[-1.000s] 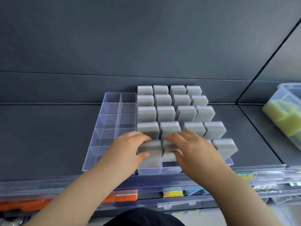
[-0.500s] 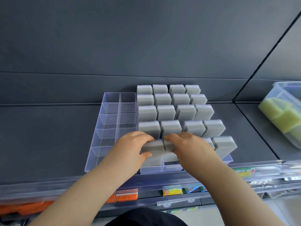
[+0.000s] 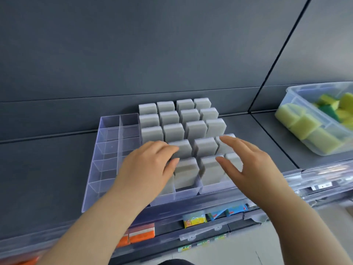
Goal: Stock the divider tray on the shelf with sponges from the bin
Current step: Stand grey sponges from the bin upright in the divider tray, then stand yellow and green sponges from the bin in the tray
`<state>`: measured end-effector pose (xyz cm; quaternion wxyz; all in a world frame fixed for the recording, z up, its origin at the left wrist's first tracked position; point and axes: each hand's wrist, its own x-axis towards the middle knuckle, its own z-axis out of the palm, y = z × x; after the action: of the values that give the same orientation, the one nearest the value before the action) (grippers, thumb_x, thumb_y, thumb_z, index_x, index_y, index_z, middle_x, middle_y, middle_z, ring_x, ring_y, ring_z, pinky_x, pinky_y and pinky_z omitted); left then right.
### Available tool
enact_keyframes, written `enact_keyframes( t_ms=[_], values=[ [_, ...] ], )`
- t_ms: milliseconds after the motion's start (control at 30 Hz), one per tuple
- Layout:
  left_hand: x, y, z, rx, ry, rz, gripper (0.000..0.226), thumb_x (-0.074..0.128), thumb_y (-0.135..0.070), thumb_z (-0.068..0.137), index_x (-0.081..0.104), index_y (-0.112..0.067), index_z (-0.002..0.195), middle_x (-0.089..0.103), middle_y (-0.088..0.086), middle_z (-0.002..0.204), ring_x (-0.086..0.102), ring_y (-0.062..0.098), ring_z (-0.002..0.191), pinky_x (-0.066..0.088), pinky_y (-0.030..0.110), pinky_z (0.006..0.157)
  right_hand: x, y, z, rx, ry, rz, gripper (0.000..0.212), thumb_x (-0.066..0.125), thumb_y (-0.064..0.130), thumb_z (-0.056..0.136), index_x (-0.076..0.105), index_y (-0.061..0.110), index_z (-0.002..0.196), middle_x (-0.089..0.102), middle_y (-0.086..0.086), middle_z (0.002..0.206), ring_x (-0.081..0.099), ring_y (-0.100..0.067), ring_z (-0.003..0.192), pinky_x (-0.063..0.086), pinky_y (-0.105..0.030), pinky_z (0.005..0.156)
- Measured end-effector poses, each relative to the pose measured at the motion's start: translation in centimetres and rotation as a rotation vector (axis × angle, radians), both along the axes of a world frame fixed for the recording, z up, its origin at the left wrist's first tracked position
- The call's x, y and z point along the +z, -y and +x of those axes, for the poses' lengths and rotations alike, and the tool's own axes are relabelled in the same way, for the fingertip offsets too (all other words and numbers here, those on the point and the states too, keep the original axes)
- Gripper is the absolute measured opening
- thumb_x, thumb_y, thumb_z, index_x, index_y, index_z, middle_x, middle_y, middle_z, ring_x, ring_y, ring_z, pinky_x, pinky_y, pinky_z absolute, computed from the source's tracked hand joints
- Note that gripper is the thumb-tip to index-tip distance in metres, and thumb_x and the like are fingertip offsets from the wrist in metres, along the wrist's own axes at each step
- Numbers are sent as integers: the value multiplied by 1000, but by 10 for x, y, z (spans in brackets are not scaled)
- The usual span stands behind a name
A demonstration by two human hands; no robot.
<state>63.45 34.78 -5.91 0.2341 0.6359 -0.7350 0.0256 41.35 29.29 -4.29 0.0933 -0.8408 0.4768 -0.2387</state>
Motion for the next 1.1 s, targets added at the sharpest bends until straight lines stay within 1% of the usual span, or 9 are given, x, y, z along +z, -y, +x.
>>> enact_keyframes(
  t_ms=[33, 167, 300, 433, 533, 600, 767, 967, 1100],
  values=[
    [0, 4, -10, -23, 16, -26, 37, 42, -35, 87, 69, -17, 105, 67, -3, 95, 64, 17, 87, 51, 29, 63, 2, 0, -12, -25, 14, 0, 45, 60, 34, 86, 52, 25, 129, 56, 8, 128, 53, -7, 105, 33, -14, 84],
    [2, 16, -76, -121, 57, -126, 33, 47, -27, 87, 67, -13, 109, 66, 3, 99, 62, 23, 88, 53, 36, 69, 4, -5, -75, -86, 48, 7, 47, 53, 43, 84, 54, 24, 127, 55, 6, 130, 51, -14, 120, 36, -22, 93],
    [-6, 17, -175, -211, 10, -149, 34, 46, -28, 85, 68, -14, 107, 66, 2, 95, 62, 24, 83, 52, 34, 66, -9, -17, -161, -151, 33, 80, 46, 56, 40, 85, 53, 25, 128, 52, 9, 132, 48, -12, 122, 35, -22, 94],
    [-26, 24, -277, -275, 9, -94, 34, 44, -30, 83, 70, -15, 100, 67, 0, 85, 62, 24, 74, 51, 30, 57, -39, -32, -253, -203, -28, 208, 42, 56, 39, 87, 53, 25, 127, 53, 7, 132, 47, -11, 122, 32, -17, 94],
    [-45, 31, -340, -307, 87, -30, 34, 43, -31, 80, 71, -16, 91, 65, -1, 77, 62, 24, 69, 50, 30, 53, -61, -41, -312, -256, -57, 284, 44, 52, 44, 89, 50, 27, 130, 50, 9, 135, 45, -10, 123, 33, -19, 96],
    [-57, 33, -371, -331, 133, 25, 34, 41, -32, 80, 70, -18, 90, 65, -2, 76, 61, 22, 68, 50, 30, 53, -71, -46, -342, -289, -72, 315, 46, 49, 47, 90, 47, 29, 132, 47, 12, 136, 43, -9, 125, 32, -19, 97],
    [-66, 47, -419, -358, 181, 73, 37, 38, -33, 80, 70, -20, 94, 66, -5, 78, 62, 19, 68, 50, 29, 53, -76, -38, -397, -318, -79, 334, 46, 43, 52, 91, 40, 37, 134, 43, 17, 138, 42, -6, 124, 37, -22, 97],
    [-44, 116, -444, -318, 143, -46, 37, 43, -34, 83, 70, -17, 102, 66, -4, 85, 63, 21, 79, 50, 33, 66, -56, 31, -441, -318, -46, 262, 44, 44, 49, 91, 39, 38, 134, 42, 18, 138, 42, -4, 123, 37, -20, 94],
    [-18, 186, -455, -263, 72, -141, 40, 43, -33, 86, 67, -14, 111, 67, 0, 99, 62, 22, 92, 51, 35, 74, -19, 102, -469, -341, -28, 166, 44, 47, 46, 91, 41, 37, 133, 44, 17, 137, 45, -5, 121, 36, -22, 96]
  ],
)
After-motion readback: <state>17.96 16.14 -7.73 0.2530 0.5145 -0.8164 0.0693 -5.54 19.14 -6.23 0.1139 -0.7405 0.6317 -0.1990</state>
